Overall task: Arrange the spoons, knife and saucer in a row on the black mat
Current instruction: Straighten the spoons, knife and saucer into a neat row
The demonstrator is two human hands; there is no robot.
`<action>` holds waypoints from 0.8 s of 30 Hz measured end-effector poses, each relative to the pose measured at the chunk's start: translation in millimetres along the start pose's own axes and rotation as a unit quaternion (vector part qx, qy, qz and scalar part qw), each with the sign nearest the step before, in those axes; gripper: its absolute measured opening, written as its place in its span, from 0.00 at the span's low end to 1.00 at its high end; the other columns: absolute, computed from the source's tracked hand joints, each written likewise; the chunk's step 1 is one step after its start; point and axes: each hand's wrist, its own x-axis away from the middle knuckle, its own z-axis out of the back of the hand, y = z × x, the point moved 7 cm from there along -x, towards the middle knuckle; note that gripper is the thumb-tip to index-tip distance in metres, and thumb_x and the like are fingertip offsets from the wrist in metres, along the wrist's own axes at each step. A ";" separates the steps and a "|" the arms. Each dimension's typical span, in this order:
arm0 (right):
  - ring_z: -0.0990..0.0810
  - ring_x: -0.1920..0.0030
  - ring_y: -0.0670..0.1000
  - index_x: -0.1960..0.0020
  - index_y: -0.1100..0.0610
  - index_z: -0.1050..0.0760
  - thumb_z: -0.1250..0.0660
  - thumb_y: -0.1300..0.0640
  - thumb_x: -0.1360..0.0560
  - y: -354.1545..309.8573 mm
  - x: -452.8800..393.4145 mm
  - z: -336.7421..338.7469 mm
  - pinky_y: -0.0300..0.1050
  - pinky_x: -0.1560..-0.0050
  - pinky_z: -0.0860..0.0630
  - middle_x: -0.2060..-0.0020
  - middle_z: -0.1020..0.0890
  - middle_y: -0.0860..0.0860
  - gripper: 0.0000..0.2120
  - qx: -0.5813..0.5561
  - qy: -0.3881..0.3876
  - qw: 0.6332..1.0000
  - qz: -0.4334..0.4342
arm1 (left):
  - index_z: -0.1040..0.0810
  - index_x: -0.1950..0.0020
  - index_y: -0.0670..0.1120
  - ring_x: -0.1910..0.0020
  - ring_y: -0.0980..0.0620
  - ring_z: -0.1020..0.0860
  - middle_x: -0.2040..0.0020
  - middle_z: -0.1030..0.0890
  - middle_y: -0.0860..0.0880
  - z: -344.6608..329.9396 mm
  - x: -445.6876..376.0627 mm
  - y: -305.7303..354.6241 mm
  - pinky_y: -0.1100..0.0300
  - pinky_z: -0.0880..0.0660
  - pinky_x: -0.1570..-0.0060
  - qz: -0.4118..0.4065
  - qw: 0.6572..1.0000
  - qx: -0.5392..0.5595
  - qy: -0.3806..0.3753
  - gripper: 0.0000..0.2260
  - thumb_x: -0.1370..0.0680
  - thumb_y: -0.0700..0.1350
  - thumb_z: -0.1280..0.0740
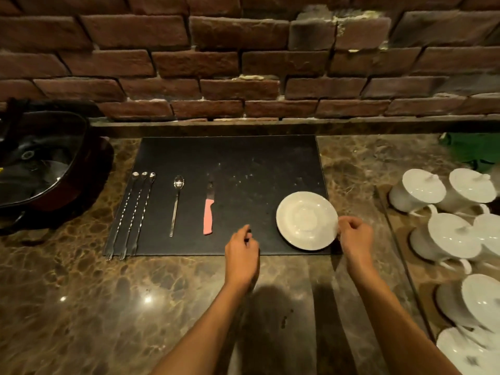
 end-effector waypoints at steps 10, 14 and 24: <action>0.26 0.64 0.54 0.62 0.65 0.20 0.37 0.65 0.25 27.5 -47.3 -19.8 0.50 0.62 0.26 0.66 0.20 0.61 0.10 0.019 -0.063 0.998 -0.022 | 0.16 0.55 0.55 0.57 0.54 0.21 0.59 0.18 0.56 -73.9 -28.0 32.6 0.57 0.19 0.58 0.072 0.985 0.146 -0.054 0.18 0.16 0.36 0.39; 0.26 0.64 0.56 0.60 0.70 0.21 0.38 0.66 0.24 33.8 -50.5 -18.7 0.56 0.62 0.23 0.64 0.20 0.68 0.10 0.008 -0.060 0.998 -0.017 | 0.18 0.60 0.49 0.62 0.54 0.23 0.63 0.20 0.51 -75.6 -27.8 34.3 0.56 0.20 0.62 0.083 0.977 0.191 -0.040 0.16 0.17 0.35 0.38; 0.19 0.62 0.53 0.60 0.56 0.18 0.37 0.66 0.23 11.9 -59.0 -38.6 0.50 0.62 0.18 0.66 0.17 0.52 0.13 -0.027 -0.036 0.997 -0.061 | 0.23 0.59 0.46 0.57 0.50 0.29 0.59 0.26 0.46 -68.8 -54.4 42.7 0.52 0.29 0.59 0.066 0.980 0.187 -0.006 0.12 0.20 0.33 0.39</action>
